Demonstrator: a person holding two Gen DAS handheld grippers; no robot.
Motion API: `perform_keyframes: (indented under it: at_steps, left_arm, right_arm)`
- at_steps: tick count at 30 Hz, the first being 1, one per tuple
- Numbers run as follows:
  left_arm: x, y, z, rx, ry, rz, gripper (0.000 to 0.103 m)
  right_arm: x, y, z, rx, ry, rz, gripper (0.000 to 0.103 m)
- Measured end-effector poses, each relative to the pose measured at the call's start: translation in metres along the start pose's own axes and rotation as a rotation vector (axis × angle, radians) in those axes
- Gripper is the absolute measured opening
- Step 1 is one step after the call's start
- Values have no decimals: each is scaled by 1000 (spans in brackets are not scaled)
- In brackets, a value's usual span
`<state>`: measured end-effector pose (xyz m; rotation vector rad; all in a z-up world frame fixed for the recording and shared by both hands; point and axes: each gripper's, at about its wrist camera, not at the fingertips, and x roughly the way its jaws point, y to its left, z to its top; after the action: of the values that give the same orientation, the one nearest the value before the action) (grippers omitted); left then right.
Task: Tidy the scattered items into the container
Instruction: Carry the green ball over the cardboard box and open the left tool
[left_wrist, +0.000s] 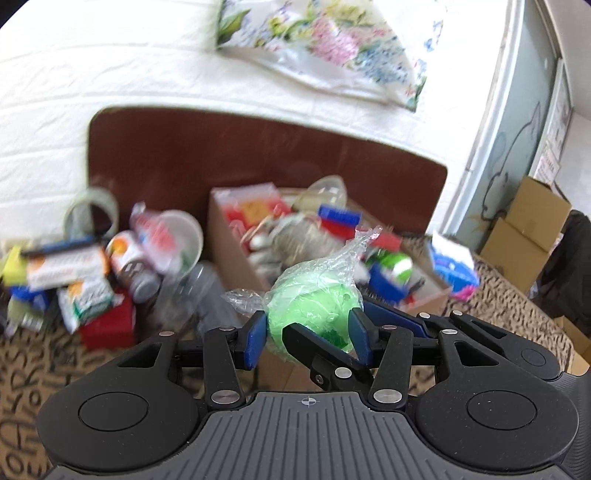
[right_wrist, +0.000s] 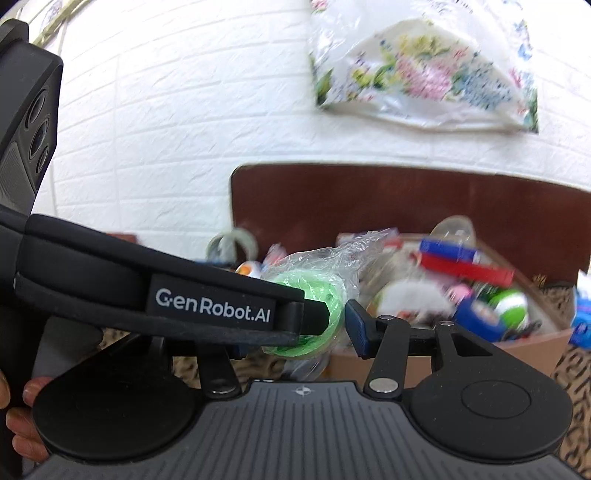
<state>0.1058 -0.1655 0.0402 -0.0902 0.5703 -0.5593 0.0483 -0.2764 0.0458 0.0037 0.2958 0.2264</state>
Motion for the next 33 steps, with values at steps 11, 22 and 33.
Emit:
perform_keyframes:
  at_steps: [11, 22, 33]
  left_arm:
    - [75, 19, 77, -68, -35, -73, 53]
    - [164, 57, 105, -137, -2, -55, 52]
    - [176, 75, 97, -158, -18, -3, 102]
  right_arm:
    - [71, -49, 45, -26, -38, -27, 57]
    - [153, -88, 56, -25, 49, 1, 57]
    - [172, -97, 41, -16, 97, -42, 88]
